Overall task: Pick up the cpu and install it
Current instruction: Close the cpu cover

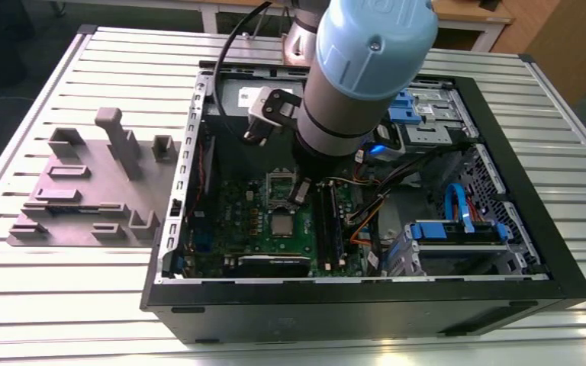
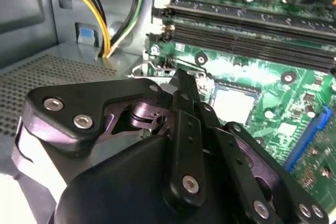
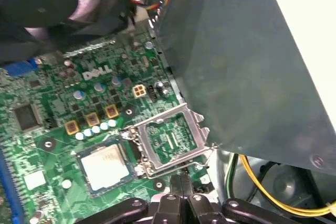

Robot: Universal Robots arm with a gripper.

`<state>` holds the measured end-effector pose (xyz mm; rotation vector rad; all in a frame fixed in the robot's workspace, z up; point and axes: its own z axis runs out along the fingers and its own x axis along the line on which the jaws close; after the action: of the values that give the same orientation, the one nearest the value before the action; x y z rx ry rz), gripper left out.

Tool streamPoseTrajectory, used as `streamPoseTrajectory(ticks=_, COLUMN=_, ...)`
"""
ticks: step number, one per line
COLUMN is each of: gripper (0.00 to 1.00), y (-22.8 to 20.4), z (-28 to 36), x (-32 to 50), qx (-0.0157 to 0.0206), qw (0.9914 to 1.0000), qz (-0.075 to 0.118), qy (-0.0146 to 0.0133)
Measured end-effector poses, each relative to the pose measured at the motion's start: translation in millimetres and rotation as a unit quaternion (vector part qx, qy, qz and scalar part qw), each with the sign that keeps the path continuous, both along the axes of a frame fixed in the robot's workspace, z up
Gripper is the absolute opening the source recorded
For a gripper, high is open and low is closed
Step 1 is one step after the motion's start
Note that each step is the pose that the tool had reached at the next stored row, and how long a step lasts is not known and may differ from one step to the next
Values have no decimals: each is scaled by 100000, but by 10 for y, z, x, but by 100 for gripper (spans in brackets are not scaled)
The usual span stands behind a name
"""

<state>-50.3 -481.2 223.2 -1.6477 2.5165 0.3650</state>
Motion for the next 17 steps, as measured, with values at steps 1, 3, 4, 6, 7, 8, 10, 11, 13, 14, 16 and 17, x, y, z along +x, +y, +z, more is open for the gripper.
streamPoseTrajectory(ticks=1, gripper=10, y=13, z=-9, x=13, qx=13, qw=100000, qz=-22, qy=0)
streamPoseTrajectory(ticks=3, gripper=10, y=43, z=-25, x=37, qx=19, qw=100000, qz=-57, qy=7)
streamPoseTrajectory(ticks=4, gripper=10, y=64, z=-33, x=48, qx=17, qw=100000, qz=-64, qy=8)
streamPoseTrajectory(ticks=6, gripper=10, y=107, z=-45, x=65, qx=15, qw=100000, qz=-82, qy=9)
streamPoseTrajectory(ticks=7, gripper=10, y=129, z=-50, x=72, qx=15, qw=100000, qz=-79, qy=9)
streamPoseTrajectory(ticks=8, gripper=10, y=150, z=-56, x=77, qx=21, qw=100000, qz=-81, qy=8)
streamPoseTrajectory(ticks=10, gripper=10, y=183, z=-67, x=88, qx=23, qw=100000, qz=-78, qy=11)
streamPoseTrajectory(ticks=11, gripper=10, y=194, z=-73, x=94, qx=36, qw=100000, qz=-85, qy=10)
streamPoseTrajectory(ticks=13, gripper=10, y=212, z=-83, x=105, qx=75, qw=100000, qz=-91, qy=6)
streamPoseTrajectory(ticks=14, gripper=10, y=219, z=-86, x=106, qx=136, qw=100000, qz=-91, qy=9)
streamPoseTrajectory(ticks=16, gripper=10, y=232, z=-96, x=107, qx=389, qw=99999, qz=-82, qy=8)
streamPoseTrajectory(ticks=17, gripper=10, y=238, z=-100, x=107, qx=545, qw=99998, qz=-81, qy=6)
